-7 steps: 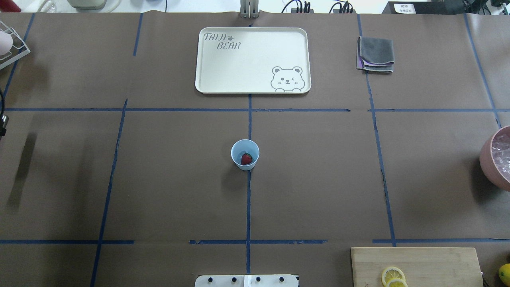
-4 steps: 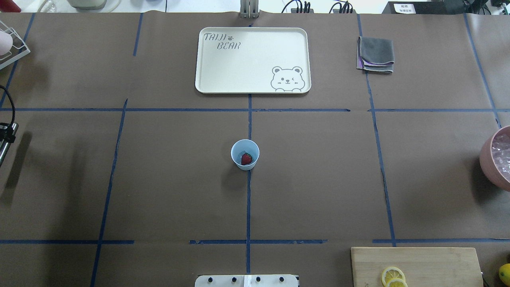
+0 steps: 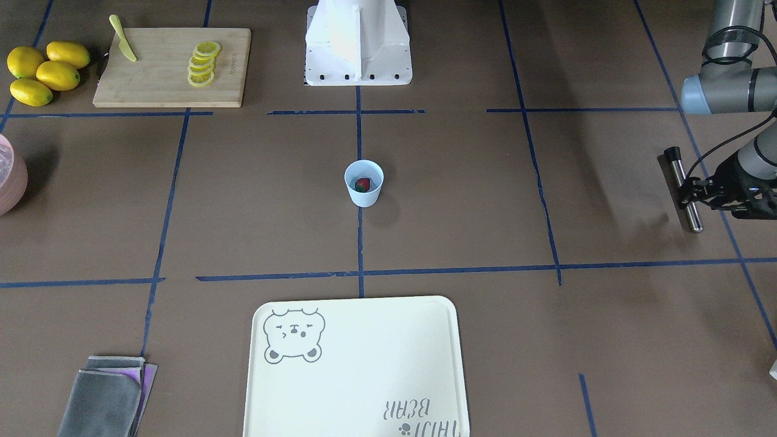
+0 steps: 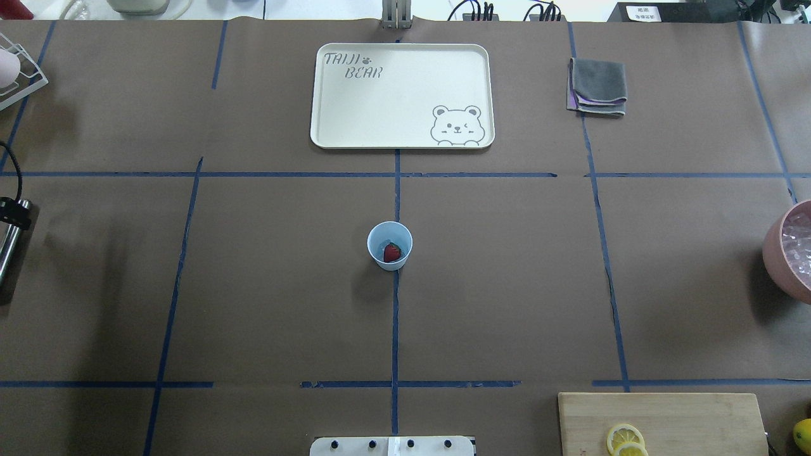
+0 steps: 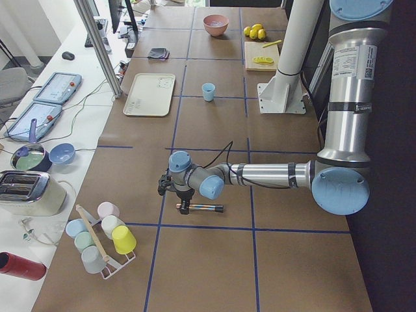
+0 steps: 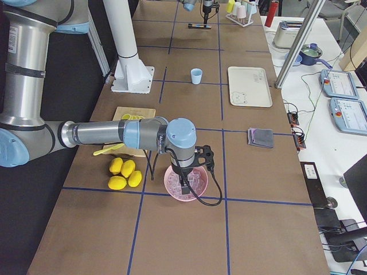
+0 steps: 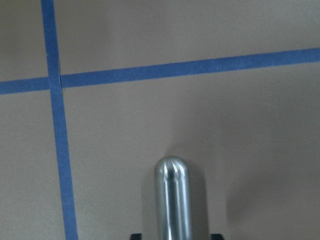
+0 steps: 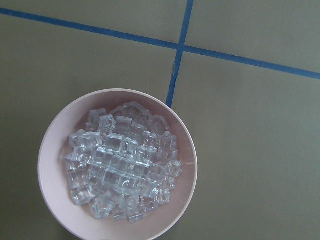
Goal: Mash ice and strawberries in cup
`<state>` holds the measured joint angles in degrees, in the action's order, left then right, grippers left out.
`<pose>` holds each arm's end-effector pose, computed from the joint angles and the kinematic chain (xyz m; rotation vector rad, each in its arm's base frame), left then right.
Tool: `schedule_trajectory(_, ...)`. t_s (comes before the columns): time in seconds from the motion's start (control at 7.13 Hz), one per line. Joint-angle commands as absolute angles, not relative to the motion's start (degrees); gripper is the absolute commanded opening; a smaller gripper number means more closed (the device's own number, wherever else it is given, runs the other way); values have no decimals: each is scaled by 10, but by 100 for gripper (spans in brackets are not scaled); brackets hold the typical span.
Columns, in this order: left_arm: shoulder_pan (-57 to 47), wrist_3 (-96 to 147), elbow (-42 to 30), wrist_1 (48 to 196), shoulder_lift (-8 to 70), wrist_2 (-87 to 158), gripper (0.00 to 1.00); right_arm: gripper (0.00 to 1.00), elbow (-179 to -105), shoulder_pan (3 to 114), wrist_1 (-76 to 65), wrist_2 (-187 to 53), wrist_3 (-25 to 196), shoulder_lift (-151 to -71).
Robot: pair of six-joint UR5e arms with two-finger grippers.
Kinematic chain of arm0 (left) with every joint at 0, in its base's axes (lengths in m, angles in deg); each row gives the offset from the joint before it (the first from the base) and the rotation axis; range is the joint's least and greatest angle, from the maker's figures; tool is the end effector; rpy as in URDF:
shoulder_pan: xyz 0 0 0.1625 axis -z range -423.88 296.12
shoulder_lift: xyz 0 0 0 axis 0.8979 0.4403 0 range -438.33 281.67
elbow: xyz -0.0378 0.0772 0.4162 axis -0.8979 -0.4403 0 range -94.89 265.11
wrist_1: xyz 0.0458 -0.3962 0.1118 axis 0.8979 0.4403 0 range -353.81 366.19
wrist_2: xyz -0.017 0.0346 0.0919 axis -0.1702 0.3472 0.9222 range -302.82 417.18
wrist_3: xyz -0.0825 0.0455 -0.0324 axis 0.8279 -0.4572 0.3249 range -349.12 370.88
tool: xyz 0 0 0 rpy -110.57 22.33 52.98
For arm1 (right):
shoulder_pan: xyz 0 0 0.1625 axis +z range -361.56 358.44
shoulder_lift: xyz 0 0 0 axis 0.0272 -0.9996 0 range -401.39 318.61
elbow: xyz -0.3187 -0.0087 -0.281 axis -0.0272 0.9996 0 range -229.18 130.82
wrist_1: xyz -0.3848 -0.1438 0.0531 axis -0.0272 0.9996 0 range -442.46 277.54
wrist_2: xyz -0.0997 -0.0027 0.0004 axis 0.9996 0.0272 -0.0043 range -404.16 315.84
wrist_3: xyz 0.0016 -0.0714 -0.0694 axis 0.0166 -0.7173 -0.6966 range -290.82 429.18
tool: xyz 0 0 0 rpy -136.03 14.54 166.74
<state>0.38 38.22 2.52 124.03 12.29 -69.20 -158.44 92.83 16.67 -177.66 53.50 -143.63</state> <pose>0.1572 -0.4969 0.6730 0.0370 0.7199 0.0900 0.0949 -0.3901 0.6057 0.0978 -0.7547 -0.1736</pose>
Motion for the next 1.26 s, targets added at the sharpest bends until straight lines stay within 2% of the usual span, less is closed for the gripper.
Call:
schedule_trajectory(0.0,14,377,0,1232,125,-697,100,99,-1589,928,167,-1777,539,-1437)
schedule_trajectory(0.28,124,202,-15,1103,140,-745,100,99,-1595,929,167,-1777,543,-1438)
schedule_trajectory(0.7,259,20,-119,826,163,-747,100,99,-1601,929,167,-1777,543,-1441)
schedule_trajectory(1.12,268,20,-124,831,136,-776,100,99,-1602,929,167,-1777,544,-1442)
